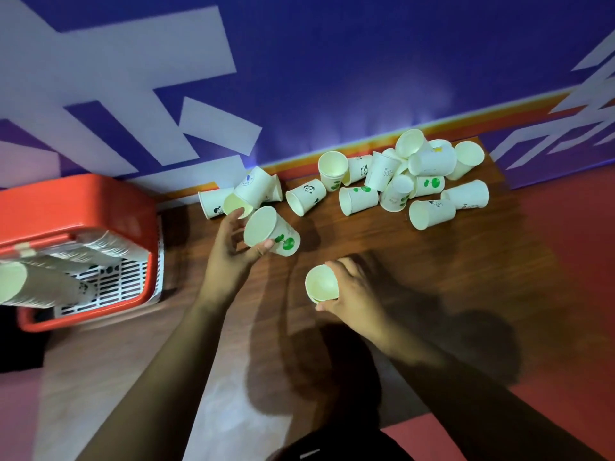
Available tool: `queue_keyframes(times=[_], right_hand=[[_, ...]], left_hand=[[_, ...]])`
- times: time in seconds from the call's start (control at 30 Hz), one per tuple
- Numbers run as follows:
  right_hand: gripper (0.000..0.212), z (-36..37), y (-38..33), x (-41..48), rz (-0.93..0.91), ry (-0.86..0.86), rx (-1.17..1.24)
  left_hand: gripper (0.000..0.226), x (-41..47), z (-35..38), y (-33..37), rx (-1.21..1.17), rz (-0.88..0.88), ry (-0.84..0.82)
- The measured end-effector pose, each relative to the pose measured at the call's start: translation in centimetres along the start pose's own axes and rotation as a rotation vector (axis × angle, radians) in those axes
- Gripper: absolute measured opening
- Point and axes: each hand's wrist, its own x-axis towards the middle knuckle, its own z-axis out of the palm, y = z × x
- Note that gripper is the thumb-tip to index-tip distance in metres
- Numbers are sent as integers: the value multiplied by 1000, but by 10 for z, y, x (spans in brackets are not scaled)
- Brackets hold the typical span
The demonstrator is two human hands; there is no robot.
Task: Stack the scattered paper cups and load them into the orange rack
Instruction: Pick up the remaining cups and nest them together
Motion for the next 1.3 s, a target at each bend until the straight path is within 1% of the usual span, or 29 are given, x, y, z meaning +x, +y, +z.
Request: queue_keyframes(times=[0.07,0.13,0.2,0.27,0.37,0.43,0.57,0.67,0.8,0.83,0.87,1.0,1.07,1.17,1.3], right_hand=[[91,10,0,1,34,13,8],[97,14,1,1,93,-23,91],[104,12,5,0,141,-88,154],[107,6,13,-4,181,-138,156],[97,-9,33,-9,233,-135,119],[88,-20,47,-8,296,-117,114],[73,-41,67,5,375,-55,139],[67,-53,75,18,386,-26,133],[63,-64,83,40,369,0,137],[62,-67,84,46,361,3,130],[62,-70,84,53,345,7,116],[60,-79,84,86,187,56,-31],[57,-84,81,105,109,81,-107],[56,-89,76,130,36,92,-187],[60,-88,74,150,-31,38,-285]], left_hand=[[76,-7,-1,-2,-2,-20,-39],[79,-14,0,-5,5,-38,-130],[77,-19,6,-7,24,-66,-238],[74,-23,16,-8,52,-81,-332],[70,-26,35,-14,123,-55,-419],[74,-26,45,-21,240,-14,-453],[79,-21,62,-40,498,25,-450],[87,-18,72,-51,608,32,-475],[105,-5,66,-46,654,-37,-636],[105,4,62,-43,656,-61,-631],[101,15,58,-38,668,-56,-583],[63,76,59,-22,807,80,-247],[56,105,70,-15,850,87,-159],[56,139,85,-18,913,102,-133],[69,168,100,-27,1139,93,-182]])
